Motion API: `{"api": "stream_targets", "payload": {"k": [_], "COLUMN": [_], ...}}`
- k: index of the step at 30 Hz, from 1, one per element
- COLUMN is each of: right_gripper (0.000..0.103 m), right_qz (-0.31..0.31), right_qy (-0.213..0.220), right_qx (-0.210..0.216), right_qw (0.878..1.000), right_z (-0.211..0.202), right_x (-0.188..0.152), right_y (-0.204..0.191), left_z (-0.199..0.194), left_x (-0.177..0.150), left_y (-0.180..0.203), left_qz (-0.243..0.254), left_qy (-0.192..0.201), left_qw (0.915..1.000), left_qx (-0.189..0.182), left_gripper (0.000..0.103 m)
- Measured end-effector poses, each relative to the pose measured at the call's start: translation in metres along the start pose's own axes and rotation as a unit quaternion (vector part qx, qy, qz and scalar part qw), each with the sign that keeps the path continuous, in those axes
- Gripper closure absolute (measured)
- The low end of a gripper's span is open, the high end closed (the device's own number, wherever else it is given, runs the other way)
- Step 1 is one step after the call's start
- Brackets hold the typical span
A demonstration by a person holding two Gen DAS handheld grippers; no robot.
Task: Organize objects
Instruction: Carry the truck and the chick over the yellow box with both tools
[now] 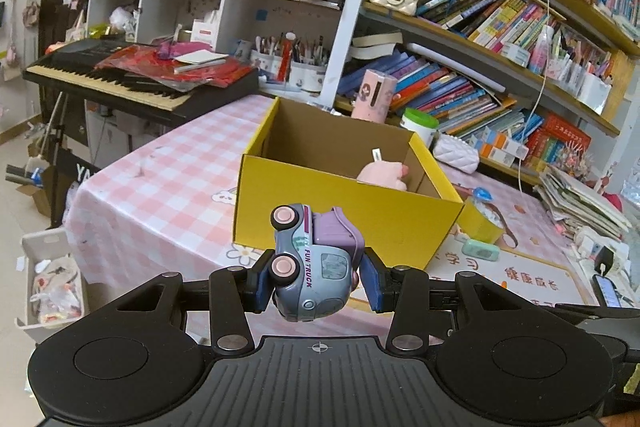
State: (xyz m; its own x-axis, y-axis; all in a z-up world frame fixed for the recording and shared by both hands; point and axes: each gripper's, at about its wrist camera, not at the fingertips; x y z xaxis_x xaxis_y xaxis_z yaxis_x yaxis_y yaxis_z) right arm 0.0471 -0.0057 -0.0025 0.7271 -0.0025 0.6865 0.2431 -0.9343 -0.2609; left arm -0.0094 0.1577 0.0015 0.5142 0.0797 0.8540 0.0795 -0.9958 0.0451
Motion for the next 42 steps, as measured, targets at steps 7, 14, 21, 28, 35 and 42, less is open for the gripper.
{"api": "stream_targets", "payload": {"k": [7,14,21,28,35,42], "right_gripper": [0.051,0.051,0.051,0.052,0.053,0.053], "right_qz": [-0.008,-0.022,-0.044,-0.068,-0.095,-0.123], "right_qy": [0.020,0.066,0.117,0.106,0.065,0.020], "right_qx": [0.004,0.024,0.037,0.048,0.058,0.065], "right_qw": [1.000,0.997,0.991,0.991,0.992,0.990], "right_z": [0.005,0.017,0.041,0.086,0.132,0.164], "right_x": [0.013,0.047,0.095,0.125,0.132,0.128], "right_y": [-0.002,-0.008,-0.011,-0.010,-0.012,-0.008], "left_z": [0.011,0.028,0.059,0.098,0.134,0.158], "left_x": [0.009,0.036,0.068,0.081,0.079,0.076], "left_y": [0.001,-0.001,-0.003,-0.005,-0.007,-0.009], "left_qz": [0.006,0.017,0.022,0.016,0.017,0.016], "left_qy": [0.007,0.034,0.053,0.034,-0.012,-0.048], "left_qw": [1.0000,0.9990,0.9968,0.9965,0.9956,0.9944], "left_qx": [0.002,0.022,0.054,0.075,0.091,0.092], "left_gripper": [0.061,0.061,0.061,0.061,0.061,0.061]}}
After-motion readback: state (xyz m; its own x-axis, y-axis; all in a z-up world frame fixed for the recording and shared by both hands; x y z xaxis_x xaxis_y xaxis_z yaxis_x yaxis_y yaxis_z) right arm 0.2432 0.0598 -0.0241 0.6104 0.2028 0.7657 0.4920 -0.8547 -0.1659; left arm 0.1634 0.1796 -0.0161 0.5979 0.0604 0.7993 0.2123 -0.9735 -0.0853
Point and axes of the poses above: each gripper's, at about its wrist camera, not at the fingertips, and z roughly the way its jaws point, y to its right, x to its top, and after that the axes turned 13 degrees about z, right-handed
